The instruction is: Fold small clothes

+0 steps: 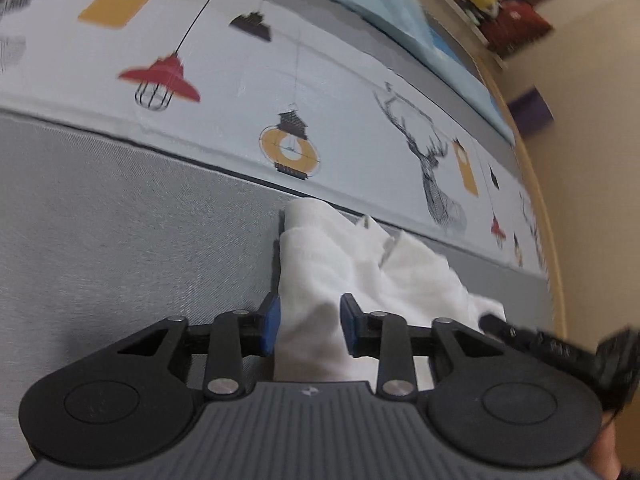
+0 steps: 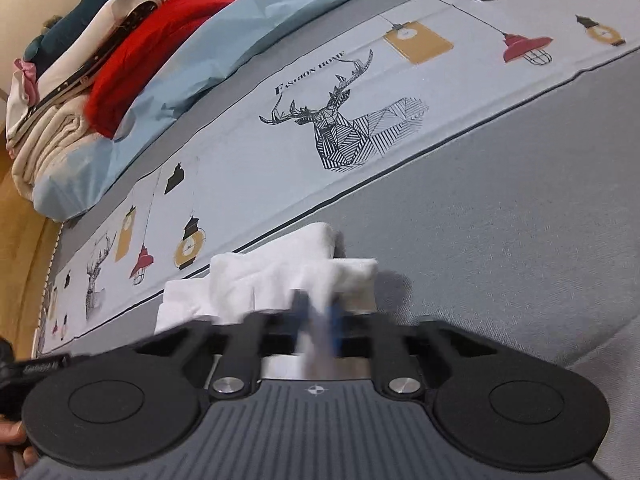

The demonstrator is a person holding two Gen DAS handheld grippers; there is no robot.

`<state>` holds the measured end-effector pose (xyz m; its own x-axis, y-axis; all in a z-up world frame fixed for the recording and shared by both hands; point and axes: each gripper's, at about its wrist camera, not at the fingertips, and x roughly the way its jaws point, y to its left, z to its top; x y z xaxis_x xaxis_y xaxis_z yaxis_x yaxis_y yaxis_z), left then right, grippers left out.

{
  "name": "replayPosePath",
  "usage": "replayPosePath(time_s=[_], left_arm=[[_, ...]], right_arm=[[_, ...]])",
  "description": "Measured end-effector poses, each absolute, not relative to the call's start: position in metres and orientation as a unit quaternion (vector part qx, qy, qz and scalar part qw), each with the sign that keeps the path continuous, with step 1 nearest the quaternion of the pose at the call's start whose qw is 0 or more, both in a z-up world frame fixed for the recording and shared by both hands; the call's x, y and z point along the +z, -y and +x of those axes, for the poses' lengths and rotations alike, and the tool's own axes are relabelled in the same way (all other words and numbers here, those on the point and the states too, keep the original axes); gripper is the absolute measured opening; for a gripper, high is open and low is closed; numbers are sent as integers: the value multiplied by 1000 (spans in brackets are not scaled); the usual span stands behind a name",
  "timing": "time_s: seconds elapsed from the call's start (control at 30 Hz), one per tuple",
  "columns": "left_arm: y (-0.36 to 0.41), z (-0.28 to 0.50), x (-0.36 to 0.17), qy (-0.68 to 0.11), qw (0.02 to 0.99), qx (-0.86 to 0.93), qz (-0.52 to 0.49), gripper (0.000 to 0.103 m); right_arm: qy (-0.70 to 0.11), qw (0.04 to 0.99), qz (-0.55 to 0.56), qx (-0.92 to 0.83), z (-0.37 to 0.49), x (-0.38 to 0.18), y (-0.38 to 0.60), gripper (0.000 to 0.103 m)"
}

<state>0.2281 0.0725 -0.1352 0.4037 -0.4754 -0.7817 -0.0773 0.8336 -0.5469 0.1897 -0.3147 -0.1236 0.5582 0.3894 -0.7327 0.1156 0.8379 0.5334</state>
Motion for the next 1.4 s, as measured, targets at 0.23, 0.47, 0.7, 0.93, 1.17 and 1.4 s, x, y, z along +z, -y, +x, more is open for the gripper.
replayPosePath(time_s=[0.23, 0.47, 0.7, 0.93, 1.17, 1.4], left_arm=[[-52, 255, -152, -526, 802, -149, -241, 4], [-60, 252, -131, -476, 846, -125, -208, 0], [-69, 230, -97, -440, 864, -152, -190, 1], [-10, 189, -121, -523, 793, -310, -29, 6], [-22, 172, -119, -543, 799, -256, -31, 13], [-5, 150, -141, -594, 765, -244, 41, 42]], right_arm=[[-376, 862, 319, 115, 181, -94, 331, 4], [-403, 895, 188, 39, 204, -105, 314, 12], [-368, 901, 221, 65, 184, -84, 327, 15], [-480, 844, 73, 230, 151, -105, 281, 15], [-504, 841, 134, 143, 135, -111, 325, 41], [-573, 791, 105, 186, 113, -134, 301, 47]])
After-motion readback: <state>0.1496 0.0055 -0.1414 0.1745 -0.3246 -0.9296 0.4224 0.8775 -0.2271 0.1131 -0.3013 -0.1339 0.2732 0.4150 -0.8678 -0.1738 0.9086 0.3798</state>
